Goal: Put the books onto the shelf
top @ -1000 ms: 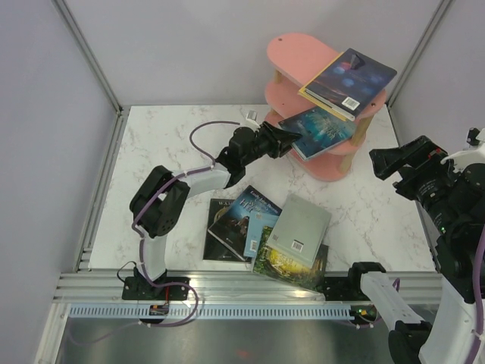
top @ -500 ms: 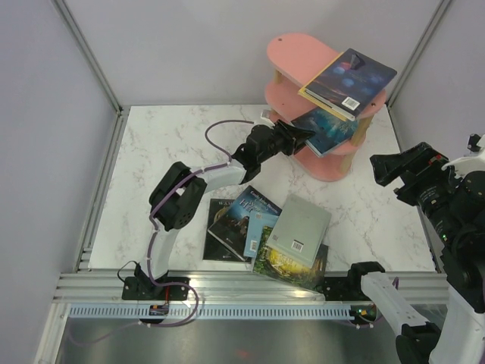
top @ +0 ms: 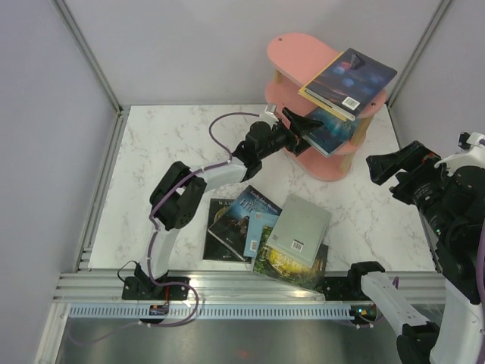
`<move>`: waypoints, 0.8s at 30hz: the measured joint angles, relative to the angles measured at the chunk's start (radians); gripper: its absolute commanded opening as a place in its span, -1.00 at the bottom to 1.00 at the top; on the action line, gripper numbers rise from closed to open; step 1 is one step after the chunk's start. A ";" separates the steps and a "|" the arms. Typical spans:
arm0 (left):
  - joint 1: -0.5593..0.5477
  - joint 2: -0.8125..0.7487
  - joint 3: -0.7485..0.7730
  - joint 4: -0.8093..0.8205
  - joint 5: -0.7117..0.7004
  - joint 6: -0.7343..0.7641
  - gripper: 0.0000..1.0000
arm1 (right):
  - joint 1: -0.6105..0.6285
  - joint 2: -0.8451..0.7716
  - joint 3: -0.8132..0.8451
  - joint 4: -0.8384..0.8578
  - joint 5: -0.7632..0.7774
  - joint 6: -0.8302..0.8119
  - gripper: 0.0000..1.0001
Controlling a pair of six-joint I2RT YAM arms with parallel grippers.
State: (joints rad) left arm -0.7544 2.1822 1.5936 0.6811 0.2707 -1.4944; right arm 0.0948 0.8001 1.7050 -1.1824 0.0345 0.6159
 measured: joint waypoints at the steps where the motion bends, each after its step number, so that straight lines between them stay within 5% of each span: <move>1: 0.000 -0.018 -0.026 0.000 0.003 0.007 1.00 | 0.001 0.000 -0.005 0.001 0.000 0.000 0.96; 10: 0.094 -0.316 -0.440 -0.083 0.027 0.097 1.00 | 0.002 -0.006 -0.041 0.016 -0.002 0.000 0.96; 17: 0.256 -0.702 -0.706 -0.270 0.026 0.289 1.00 | 0.002 -0.020 -0.095 0.035 -0.022 0.002 0.96; 24: 0.268 -1.124 -0.937 -0.496 0.019 0.420 1.00 | 0.010 -0.021 -0.153 0.079 -0.069 0.013 0.96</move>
State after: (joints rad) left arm -0.4862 1.0580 0.6567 0.1848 0.2893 -1.0740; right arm 0.1043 0.7795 1.5520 -1.1034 -0.0341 0.6285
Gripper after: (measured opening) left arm 0.995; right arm 0.982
